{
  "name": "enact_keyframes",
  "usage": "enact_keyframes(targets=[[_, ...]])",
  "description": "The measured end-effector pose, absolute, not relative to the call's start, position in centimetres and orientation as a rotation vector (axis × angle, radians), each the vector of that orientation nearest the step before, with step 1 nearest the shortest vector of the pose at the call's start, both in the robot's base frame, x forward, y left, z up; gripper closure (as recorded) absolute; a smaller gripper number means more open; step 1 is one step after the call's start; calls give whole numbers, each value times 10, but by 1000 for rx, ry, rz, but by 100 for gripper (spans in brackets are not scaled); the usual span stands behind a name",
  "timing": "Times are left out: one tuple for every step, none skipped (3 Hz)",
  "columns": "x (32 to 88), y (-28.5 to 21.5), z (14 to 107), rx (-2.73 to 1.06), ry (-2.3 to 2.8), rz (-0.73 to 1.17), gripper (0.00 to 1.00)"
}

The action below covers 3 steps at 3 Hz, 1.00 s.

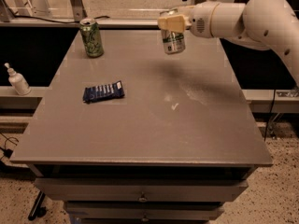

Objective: Place 7up can upright

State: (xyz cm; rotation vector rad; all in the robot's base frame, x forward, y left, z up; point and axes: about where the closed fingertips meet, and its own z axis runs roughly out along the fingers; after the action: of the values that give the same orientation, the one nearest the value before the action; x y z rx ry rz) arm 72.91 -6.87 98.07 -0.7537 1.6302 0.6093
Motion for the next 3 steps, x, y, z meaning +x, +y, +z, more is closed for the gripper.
enact_keyframes(targets=[[721,-79,983,-842,1536,636,100],[706,-95,984,-975,1474,673,100],[703,-89,980,-986,1481,687,100]])
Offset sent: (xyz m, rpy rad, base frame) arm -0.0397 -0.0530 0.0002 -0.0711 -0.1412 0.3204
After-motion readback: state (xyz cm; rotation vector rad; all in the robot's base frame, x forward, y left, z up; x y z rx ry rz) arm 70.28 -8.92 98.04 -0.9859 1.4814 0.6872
